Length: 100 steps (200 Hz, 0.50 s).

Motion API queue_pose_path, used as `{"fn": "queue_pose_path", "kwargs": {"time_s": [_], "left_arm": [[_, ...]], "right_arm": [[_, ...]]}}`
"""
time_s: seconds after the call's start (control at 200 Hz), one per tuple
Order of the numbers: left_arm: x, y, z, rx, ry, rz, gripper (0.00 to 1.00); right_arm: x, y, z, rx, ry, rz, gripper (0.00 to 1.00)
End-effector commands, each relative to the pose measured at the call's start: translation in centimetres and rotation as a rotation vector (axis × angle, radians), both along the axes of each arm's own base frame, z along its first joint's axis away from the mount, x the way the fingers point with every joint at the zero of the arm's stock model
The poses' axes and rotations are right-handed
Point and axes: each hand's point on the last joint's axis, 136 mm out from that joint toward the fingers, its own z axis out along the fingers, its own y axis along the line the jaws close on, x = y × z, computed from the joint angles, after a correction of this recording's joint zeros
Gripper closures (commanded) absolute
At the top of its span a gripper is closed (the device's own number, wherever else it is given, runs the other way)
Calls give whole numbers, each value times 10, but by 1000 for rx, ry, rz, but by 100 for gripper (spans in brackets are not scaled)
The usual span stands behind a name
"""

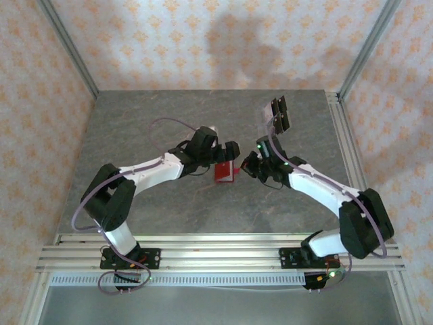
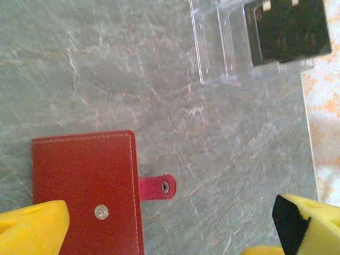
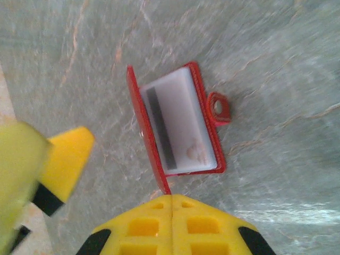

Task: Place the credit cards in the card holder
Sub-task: Close the card holder at the center of the table.

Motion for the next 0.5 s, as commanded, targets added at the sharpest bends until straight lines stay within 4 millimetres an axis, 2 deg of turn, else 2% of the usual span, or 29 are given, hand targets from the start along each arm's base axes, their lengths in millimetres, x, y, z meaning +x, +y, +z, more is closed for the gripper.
{"fn": "queue_pose_path", "kwargs": {"time_s": [0.0, 0.21, 0.37, 0.495], "left_arm": [[12, 22, 25, 12, -48, 56, 0], [16, 70, 36, 73, -53, 156, 0], [7, 109, 20, 174, 14, 198, 0], [-10, 122, 9, 237, 47, 164, 0]], "right_arm": [[9, 23, 14, 43, -41, 22, 100], [15, 51, 10, 53, -35, 73, 100], [25, 60, 2, 32, -26, 85, 100], [29, 59, -12, -9, -14, 93, 100]]}}
